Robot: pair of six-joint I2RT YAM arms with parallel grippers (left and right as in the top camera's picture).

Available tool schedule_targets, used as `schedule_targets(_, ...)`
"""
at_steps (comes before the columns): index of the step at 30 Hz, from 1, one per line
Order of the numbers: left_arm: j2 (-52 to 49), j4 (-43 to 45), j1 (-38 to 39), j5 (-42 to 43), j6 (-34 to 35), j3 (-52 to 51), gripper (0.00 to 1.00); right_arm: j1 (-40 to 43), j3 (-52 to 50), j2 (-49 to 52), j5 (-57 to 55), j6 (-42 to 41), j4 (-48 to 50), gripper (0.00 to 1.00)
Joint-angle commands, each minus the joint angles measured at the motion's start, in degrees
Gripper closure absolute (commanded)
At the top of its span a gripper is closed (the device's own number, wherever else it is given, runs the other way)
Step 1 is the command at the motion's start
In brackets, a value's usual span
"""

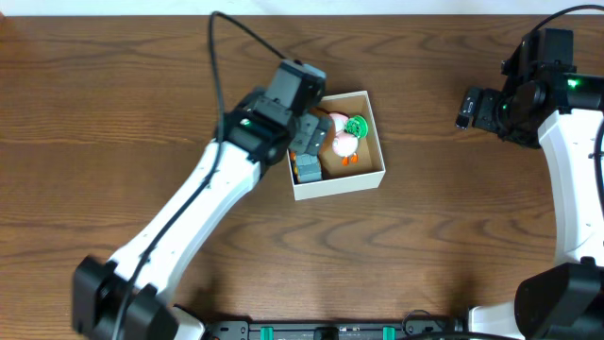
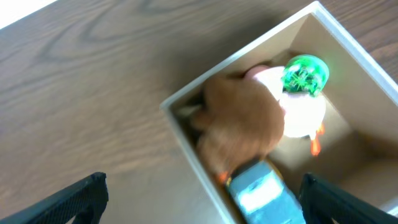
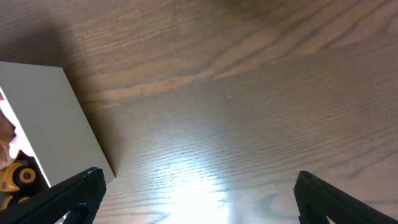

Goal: Pack container
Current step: 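Open the left gripper and withdraw it from the box, then move the left gripper down to the pig-face lollipop toy and grasp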

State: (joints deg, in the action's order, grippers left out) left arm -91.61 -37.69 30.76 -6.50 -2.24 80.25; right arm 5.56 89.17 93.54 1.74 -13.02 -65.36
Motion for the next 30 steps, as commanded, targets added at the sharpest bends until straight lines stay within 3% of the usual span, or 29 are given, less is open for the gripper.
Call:
schedule_targets(1, 5.31, -6.38, -4.17, -4.26, 7.26, -0.28, 0.02, 0.04, -0.04, 0.35, 0.2, 0.9, -0.02, 0.01)
schedule_targets(7, 11.52, -20.06, -18.27, -4.9, 14.8, -0.42, 0.02, 0.04, -0.04, 0.35, 0.2, 0.9, 0.0, 0.01)
schedule_targets(13, 13.14, -23.15, -31.01, 2.32, 17.42, -4.5, 0.02, 0.04, -0.04, 0.35, 0.22, 0.87, 0.04, 0.01)
schedule_targets(19, 12.96, -21.2, -34.21, 3.15, 23.61, -14.32, 0.02, 0.04, -0.04, 0.35, 0.22, 0.9, -0.02, 0.01)
schedule_targets(27, 12.96, -12.96, -36.39, 6.1, 23.19, -29.18, 0.02, 0.04, -0.04, 0.35, 0.22, 0.9, 0.0, 0.01)
schedule_targets(30, 12.96, -12.79, -36.59, 6.16, 17.59, -30.75, 0.02, 0.04, -0.04, 0.35, 0.2, 0.9, 0.04, 0.01)
